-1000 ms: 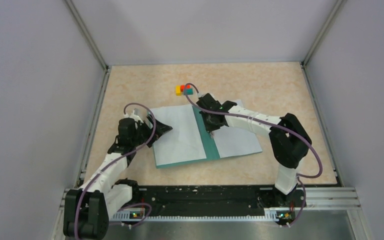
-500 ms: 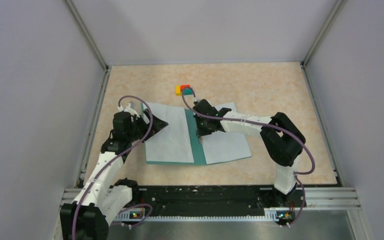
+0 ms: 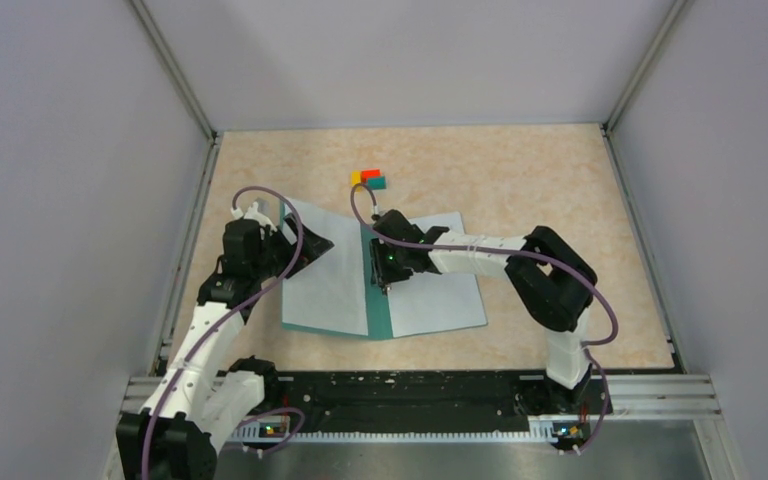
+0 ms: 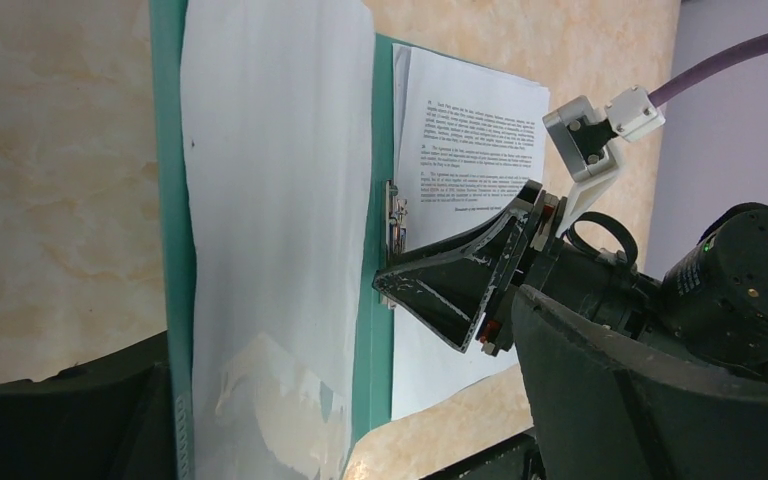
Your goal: Put the files into the folder
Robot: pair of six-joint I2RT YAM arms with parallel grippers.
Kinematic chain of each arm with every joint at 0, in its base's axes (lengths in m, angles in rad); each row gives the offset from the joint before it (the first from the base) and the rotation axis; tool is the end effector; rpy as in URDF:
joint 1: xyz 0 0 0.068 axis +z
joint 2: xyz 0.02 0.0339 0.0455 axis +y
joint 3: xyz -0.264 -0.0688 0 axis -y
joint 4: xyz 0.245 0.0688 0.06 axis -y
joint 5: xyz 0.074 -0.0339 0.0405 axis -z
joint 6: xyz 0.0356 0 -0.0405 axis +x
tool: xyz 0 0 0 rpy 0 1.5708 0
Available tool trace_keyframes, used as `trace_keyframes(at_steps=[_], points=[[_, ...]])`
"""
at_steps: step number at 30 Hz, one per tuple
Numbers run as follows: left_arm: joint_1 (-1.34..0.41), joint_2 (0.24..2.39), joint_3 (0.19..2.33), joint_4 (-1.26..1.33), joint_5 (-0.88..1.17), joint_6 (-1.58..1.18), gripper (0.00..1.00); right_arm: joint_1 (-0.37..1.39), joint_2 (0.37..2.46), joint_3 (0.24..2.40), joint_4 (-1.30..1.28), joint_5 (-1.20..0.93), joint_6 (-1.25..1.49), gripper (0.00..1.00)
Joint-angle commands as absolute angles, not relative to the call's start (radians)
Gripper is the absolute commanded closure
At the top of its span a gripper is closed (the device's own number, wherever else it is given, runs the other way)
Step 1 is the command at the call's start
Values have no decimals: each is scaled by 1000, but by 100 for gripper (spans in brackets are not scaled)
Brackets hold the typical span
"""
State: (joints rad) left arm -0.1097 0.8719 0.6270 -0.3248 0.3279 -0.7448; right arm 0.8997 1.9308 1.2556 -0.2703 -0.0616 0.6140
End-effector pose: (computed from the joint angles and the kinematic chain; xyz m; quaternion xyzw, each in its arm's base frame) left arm 0.1907 -0.0325 0.2563 -0.1958 0.8467 -0.3265 0.3716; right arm 0.2507 0.3192 0.1655 -0.1448 0.9400 0.2324 0.2034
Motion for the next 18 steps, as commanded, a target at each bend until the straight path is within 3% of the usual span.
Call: trace_keyframes(at_steps=[1,10,18], points=[[-113,842,660,-311,329,-733,9,915,1950,1278,-236,-66,629,66],[-147,876,753,-322,391,-730,2,872,1781,1281,-278,-25,608,58],[-259,927,852,-293,369,-756,2,771,1573,1258,-361,40,557,48]])
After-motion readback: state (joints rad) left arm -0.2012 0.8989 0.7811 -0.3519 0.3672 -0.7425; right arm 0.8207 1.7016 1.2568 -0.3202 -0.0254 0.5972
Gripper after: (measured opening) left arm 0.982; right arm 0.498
